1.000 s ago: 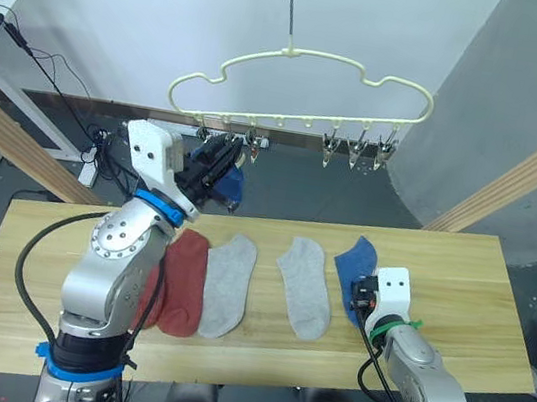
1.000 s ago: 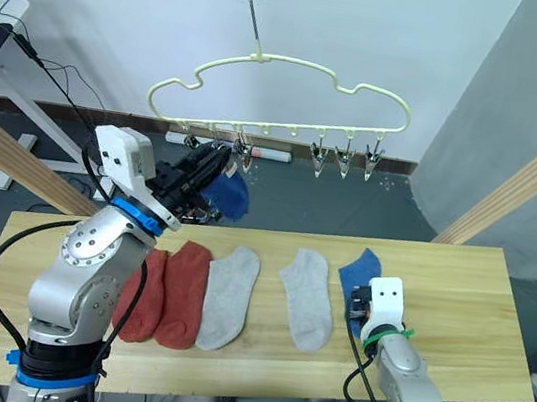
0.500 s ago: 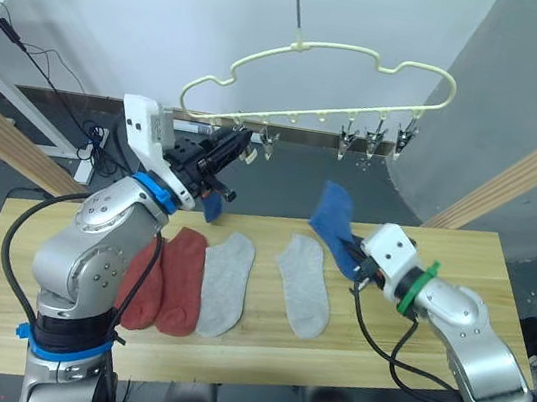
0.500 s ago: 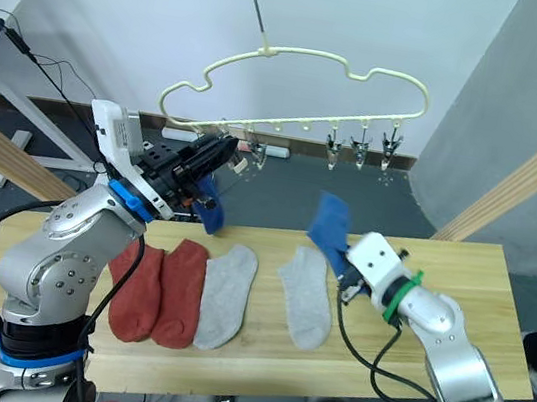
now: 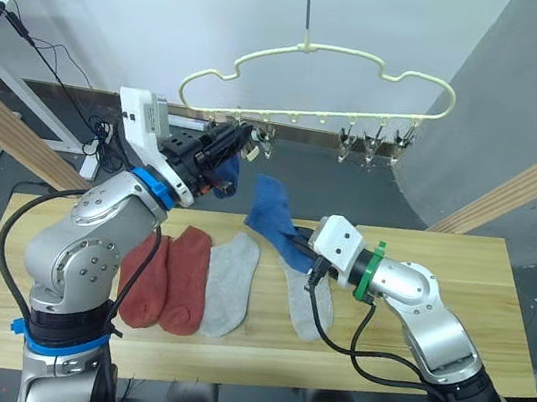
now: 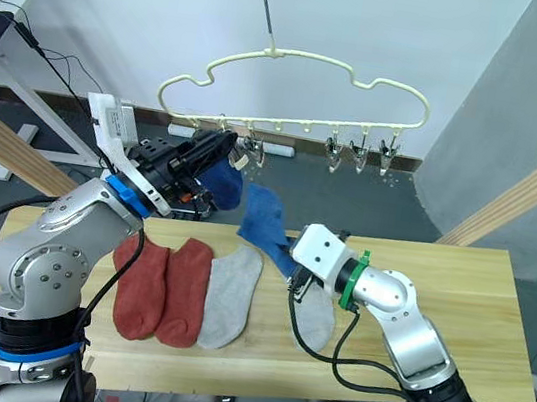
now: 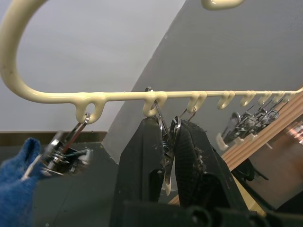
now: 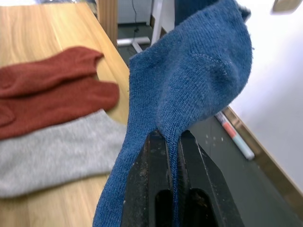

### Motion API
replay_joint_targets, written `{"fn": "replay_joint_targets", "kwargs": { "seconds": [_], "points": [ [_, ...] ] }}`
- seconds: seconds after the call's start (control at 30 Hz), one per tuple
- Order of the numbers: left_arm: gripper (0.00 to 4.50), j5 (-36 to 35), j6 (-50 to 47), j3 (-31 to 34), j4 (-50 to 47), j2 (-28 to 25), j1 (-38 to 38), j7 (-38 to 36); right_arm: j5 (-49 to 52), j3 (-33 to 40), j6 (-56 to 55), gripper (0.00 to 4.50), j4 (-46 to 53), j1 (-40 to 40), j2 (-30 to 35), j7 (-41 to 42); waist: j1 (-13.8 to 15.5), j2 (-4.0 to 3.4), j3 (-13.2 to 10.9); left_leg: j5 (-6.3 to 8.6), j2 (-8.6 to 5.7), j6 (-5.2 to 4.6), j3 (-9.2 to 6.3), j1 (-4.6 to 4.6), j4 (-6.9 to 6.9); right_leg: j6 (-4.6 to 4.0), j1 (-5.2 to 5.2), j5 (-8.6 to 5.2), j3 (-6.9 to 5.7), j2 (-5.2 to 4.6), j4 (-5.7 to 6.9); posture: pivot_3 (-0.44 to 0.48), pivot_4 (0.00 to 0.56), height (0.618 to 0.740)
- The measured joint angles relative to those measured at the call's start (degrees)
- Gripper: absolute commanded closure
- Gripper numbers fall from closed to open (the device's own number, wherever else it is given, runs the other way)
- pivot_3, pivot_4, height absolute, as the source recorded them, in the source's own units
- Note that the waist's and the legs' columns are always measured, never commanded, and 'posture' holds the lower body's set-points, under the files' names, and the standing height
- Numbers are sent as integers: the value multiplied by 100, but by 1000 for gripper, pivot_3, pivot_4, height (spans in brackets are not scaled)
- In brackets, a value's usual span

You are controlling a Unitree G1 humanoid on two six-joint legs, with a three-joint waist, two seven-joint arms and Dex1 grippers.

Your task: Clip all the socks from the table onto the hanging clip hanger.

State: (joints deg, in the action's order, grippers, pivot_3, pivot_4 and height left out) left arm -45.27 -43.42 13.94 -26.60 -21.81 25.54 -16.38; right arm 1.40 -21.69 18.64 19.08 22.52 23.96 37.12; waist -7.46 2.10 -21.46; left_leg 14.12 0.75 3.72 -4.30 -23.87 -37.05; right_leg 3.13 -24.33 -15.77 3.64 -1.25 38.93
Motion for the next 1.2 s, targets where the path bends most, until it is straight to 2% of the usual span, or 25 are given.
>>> {"fn": "replay_joint_targets", "kwargs": {
  "seconds": [0.93,1.0,1.2],
  "points": [
    [4258,-110,15,-8,0,29,-13,70,-69,22,-110,4500,-371,348,-665,-125,-1,0,0,0,1,0,1,-1,-2,-1,0,1,1,-3,1,-221,384,740],
    [3538,-109,20,-7,0,23,-23,69,-84,21,-131,4500,-376,367,-694,-132,0,0,0,0,1,0,0,-1,-2,-1,0,1,1,-3,0,-220,384,740],
    [1921,-112,28,-11,-65,-72,-104,-10,-177,11,-197,4500,-444,394,-804,-151,-10,-1,0,0,3,0,1,0,-2,-1,0,1,1,-3,2,-214,382,740]
  ]
}}
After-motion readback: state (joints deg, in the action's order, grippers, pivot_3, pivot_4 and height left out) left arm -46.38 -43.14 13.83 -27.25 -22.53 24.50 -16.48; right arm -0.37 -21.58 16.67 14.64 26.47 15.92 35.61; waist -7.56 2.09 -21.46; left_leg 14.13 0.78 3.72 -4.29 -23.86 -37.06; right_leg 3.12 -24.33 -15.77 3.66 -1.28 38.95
